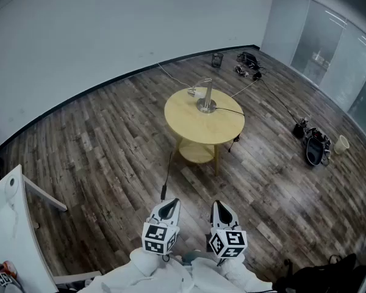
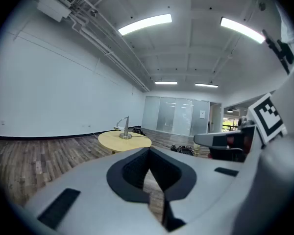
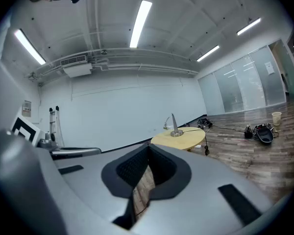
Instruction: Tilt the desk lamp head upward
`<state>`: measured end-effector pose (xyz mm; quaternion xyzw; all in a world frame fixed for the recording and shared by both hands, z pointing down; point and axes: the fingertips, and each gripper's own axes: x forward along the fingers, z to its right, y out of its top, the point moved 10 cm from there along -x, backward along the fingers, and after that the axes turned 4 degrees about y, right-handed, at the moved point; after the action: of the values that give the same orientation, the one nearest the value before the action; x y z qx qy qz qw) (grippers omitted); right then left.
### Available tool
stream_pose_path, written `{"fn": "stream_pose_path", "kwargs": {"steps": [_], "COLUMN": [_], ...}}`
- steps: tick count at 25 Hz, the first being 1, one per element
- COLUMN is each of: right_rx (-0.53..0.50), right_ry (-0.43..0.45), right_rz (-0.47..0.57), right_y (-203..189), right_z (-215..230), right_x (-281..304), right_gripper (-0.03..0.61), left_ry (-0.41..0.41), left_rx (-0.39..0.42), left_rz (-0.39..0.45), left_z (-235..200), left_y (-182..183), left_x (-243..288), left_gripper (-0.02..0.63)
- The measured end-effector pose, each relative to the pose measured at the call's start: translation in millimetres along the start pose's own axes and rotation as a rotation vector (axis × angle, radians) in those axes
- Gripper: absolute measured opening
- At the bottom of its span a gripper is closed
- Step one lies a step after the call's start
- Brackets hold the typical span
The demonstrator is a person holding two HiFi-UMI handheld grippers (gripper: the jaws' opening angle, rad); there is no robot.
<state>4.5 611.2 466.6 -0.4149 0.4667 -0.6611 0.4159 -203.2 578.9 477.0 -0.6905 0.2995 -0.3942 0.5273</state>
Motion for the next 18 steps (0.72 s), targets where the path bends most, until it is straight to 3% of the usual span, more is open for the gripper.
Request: {"fn": "stream_pose_path", "kwargs": {"steps": [18], "right_rx": [0.009], "right_ry": [0.001], "right_rz": [0.005], "right_y": [17], "right_z": [42], "right_x": [86], "right_gripper": [0.009], "left_ry": [-0.036], "left_rx": [0.005], "left_rz": [-0.014], "left_z": [-30], "left_y": [15], "left_x": [84], "left_gripper": [0.000]}}
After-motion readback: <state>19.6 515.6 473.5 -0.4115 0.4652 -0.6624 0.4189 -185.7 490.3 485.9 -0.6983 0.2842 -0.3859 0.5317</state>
